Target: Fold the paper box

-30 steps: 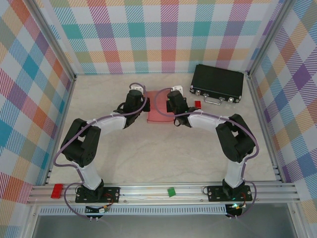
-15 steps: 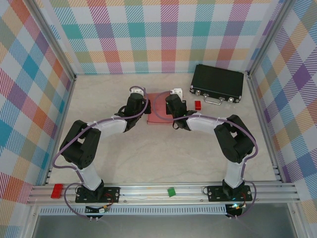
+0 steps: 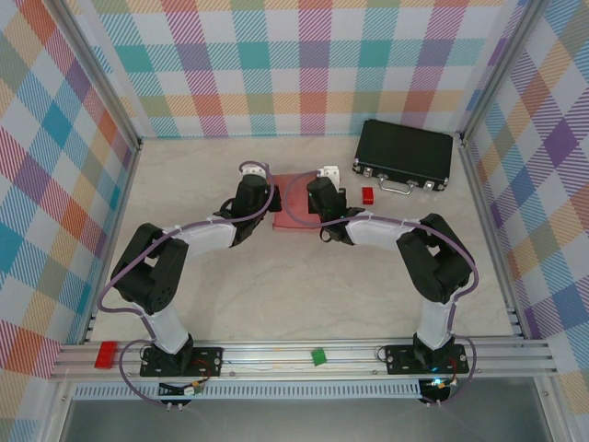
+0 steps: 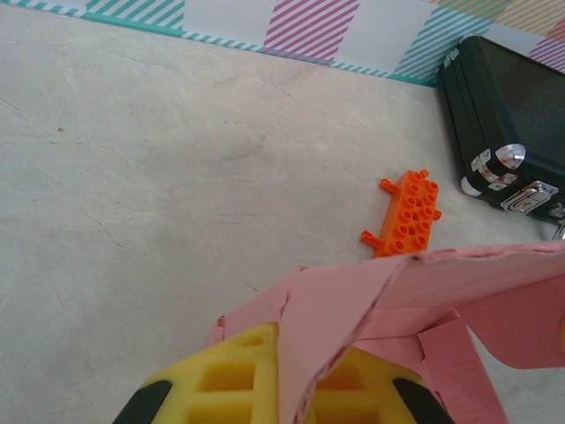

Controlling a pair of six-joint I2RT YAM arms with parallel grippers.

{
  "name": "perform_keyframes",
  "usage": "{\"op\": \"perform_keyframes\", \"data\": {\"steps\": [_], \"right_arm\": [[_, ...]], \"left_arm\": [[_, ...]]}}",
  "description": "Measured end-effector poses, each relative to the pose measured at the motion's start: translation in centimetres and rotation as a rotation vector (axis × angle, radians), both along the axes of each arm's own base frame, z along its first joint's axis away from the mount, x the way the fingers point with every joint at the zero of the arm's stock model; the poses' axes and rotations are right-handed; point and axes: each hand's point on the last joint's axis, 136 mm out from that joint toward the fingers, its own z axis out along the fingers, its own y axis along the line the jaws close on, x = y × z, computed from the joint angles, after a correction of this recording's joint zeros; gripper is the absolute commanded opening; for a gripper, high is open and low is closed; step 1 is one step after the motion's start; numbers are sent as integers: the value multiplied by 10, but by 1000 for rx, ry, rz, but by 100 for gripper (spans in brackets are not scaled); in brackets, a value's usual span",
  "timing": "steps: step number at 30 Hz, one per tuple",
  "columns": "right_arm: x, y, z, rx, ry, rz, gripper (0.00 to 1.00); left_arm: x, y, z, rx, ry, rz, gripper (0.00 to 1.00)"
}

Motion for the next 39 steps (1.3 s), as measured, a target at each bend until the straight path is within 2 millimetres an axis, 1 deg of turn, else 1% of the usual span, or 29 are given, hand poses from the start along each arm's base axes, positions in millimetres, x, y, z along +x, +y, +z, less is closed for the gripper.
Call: {"op": "perform_keyframes", "data": {"steps": [10,21,32,35,39], "right_arm": [[-2,2,0,4,-3,-2,7],[-3,4,-2,16,-4,12,8],[-4,7,-4,25,-5,20,7],[-7,7,-7,26,2,22,8],[-12,7,-15,26,19,29,8]], "left_arm": [[-6,1,-2,-25,2,4,9],[-12,4,-4,-31,-5,-2,3],[-16,5,-5,-37,-15,-3,4],[-16,5,-6,-36,-12,-3,5],[-21,5,-14,-32,12,-14,5]]}}
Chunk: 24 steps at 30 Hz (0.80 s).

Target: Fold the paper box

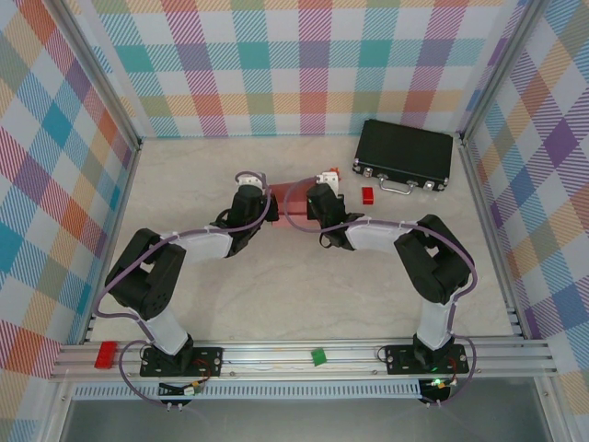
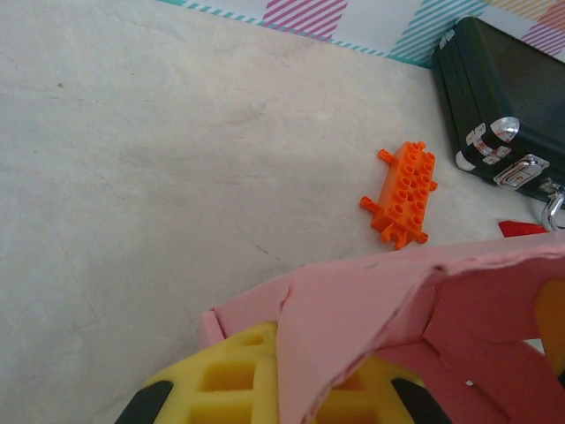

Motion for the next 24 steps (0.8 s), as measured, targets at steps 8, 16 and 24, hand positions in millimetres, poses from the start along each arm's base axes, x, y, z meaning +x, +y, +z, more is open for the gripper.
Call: {"op": "perform_keyframes", "data": {"steps": [8,16,24], "right_arm": [[-1,1,0,-1,-3,-3,7],[-6,1,1,-12,-8,-6,9],[-15,0,0,-29,-10,-7,10]], "left_arm": [[-1,0,0,-2,-2,-2,4],[-5,0,0,-6,1,-13,5],[-12,-1,0,-7,-9,-40,4]]}}
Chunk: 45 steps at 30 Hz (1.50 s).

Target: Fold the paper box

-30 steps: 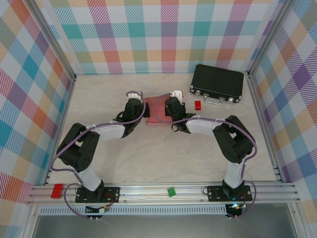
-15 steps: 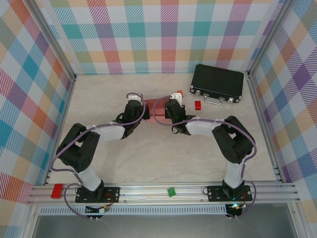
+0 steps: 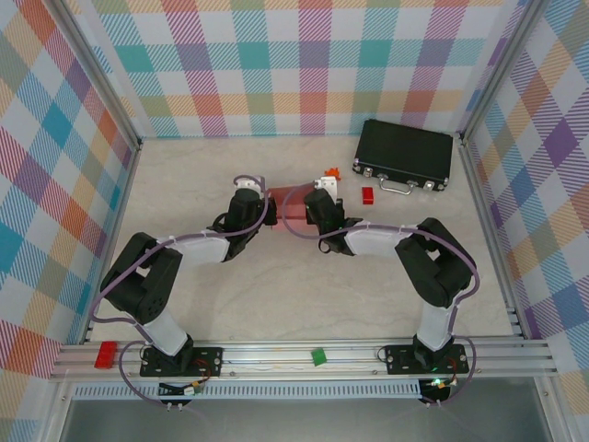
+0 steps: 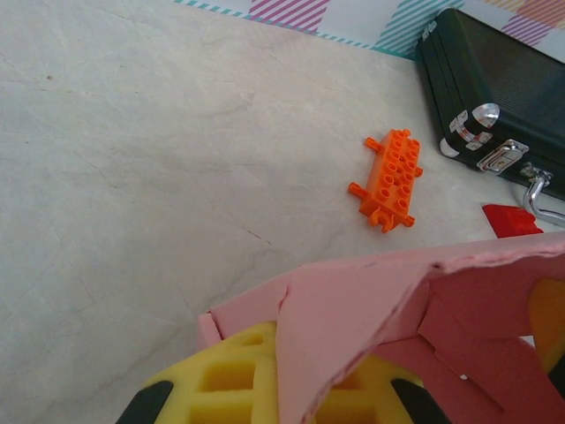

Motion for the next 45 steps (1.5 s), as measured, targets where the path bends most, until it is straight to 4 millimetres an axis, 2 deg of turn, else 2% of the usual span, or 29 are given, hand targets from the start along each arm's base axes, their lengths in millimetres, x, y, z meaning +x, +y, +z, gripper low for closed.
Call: {"op": "perform_keyframes", "data": {"steps": [5,14,15,20,30,45], "right_arm": [[-7,-6,0,-13,-3,-10,10],[-16,-14,-3,-20,-74,-16,9],[-16,-15,-3,-20,-87,-14,13],[-20,-14,0,-29,-139,0,13],[-24,-4,11,-29,-213,-10,17],[-37,-7,-7,-50,-186,1,19]], "left_arm": [[-6,-7,0,17,-24,-32,0],[-18,-16,0,91,-107,-64,0],[-19,-17,0,100,-114,-65,0],[-22,-20,4,129,-168,-72,0],[-28,-14,1,154,-253,-25,0],[-34,-19,-6,148,-280,-26,0]]}}
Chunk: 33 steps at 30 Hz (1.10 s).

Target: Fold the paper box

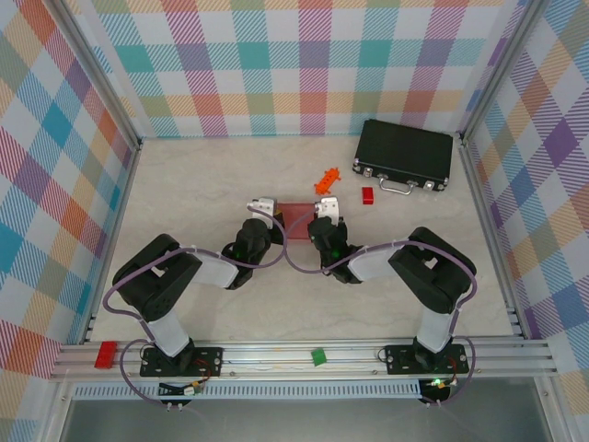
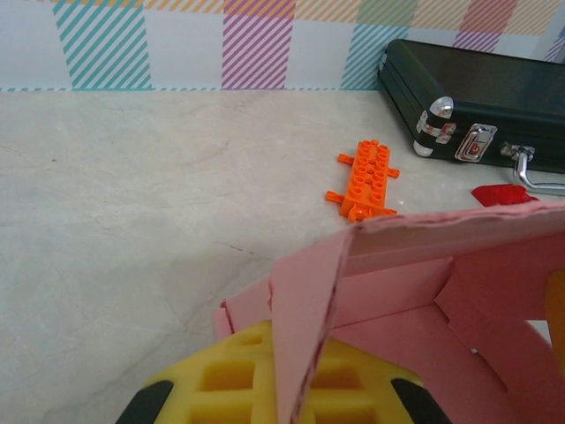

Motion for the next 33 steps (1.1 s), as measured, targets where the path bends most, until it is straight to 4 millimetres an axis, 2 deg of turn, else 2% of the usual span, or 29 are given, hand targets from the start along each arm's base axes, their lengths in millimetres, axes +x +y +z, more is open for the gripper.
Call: {"op": "perform_keyframes", "data": {"steps": [14,24,33], "right_arm": [[-13,0,-15,-15,38,12,21],[-24,0,-26,-40,65,19,29],[-35,7,-27,-51,76,52,42]], "left_arm": [[-12,0,-14,3,19,-28,2],[-21,-2,-30,17,52,-63,7],[-38,-11,-44,30,91,-134,15]]}}
